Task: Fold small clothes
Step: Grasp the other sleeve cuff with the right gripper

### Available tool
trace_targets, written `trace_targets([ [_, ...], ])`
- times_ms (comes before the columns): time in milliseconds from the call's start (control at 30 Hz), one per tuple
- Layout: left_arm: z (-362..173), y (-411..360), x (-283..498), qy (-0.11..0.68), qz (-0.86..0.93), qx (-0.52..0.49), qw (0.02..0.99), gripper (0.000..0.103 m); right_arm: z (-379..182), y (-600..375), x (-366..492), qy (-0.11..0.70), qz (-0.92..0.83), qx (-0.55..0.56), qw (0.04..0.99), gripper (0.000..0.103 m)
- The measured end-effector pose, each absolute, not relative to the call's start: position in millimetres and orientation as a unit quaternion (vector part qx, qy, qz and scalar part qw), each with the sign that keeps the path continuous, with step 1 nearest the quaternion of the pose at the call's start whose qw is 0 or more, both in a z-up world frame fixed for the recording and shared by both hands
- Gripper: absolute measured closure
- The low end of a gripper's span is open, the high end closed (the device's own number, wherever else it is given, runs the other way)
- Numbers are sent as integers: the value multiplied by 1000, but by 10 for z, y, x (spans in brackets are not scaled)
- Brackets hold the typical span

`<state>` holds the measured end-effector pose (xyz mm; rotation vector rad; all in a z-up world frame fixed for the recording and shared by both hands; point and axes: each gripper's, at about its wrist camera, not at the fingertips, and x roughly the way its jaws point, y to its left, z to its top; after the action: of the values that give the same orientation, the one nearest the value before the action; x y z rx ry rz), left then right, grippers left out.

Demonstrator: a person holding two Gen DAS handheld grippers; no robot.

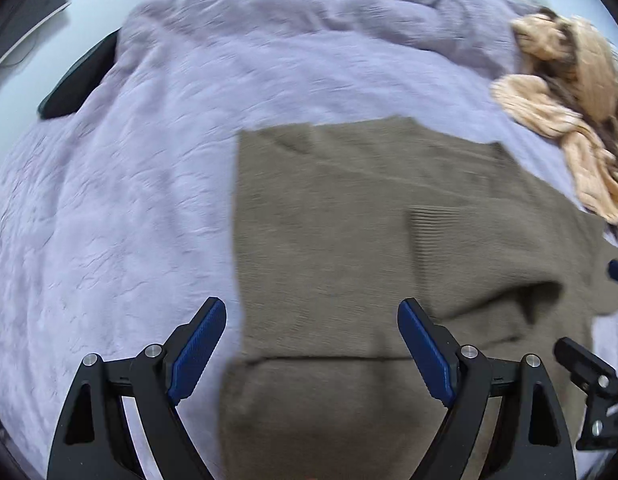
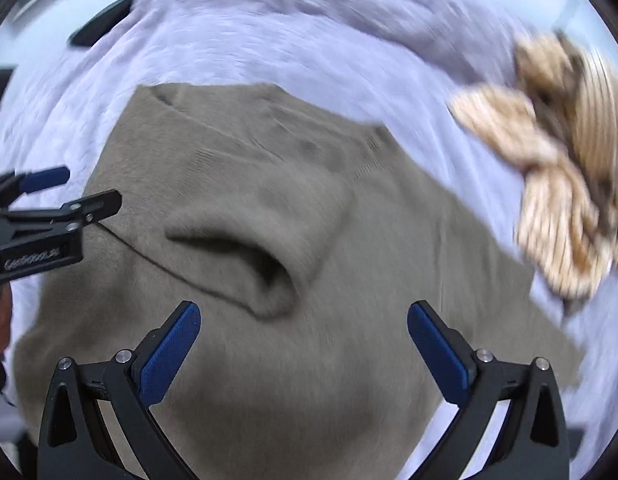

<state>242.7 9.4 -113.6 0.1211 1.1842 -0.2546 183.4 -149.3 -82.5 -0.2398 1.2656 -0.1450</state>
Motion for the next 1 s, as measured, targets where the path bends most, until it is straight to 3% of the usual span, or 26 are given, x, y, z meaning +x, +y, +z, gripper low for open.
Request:
trace_targets([
  [167,-1453,244,2547,580,-85,65,808,15,-1129,-1073,1981,568,-44,-289,769,1],
  [200,-1484,257,2549,581,-85,66,807,15,-1209,-1022,2020,563,-44,-317,762,4],
  [267,-1506,264,2548,581,-86,68,806,15,-1335,-979,2100,556,-52,-354,750,21],
  [300,-1509,259,2550,580,-86,70,807,15,-1369,-996,2132,557,-53,-362,746,64],
  [333,-1508,259,2555,580,-87,72,807,15,-1353,-1083,2192,566,-53,-343,747,98],
  [567,-1560,269,2607,584,-89,69,804,14,-768,-2673,1962,537,-156,101,823,95],
  [600,-1565,265,2612,585,-89,70,803,14,-814,-2881,1857,530,-164,155,817,87],
  [700,-1494,263,2636,584,-86,68,804,15,-1134,-3427,1529,540,-174,299,767,35],
  [733,-1456,261,2655,581,-89,66,806,15,-1209,-3520,1409,534,-170,327,761,34],
  [933,-1337,6,2891,559,-109,89,817,14,-1253,-3719,1275,498,-155,405,751,37],
  [967,-1346,-57,2946,558,-111,93,817,14,-1272,-3747,1279,493,-158,422,744,45],
  [1000,-1351,-120,3000,555,-114,96,819,14,-1282,-3771,1297,487,-156,441,737,81],
])
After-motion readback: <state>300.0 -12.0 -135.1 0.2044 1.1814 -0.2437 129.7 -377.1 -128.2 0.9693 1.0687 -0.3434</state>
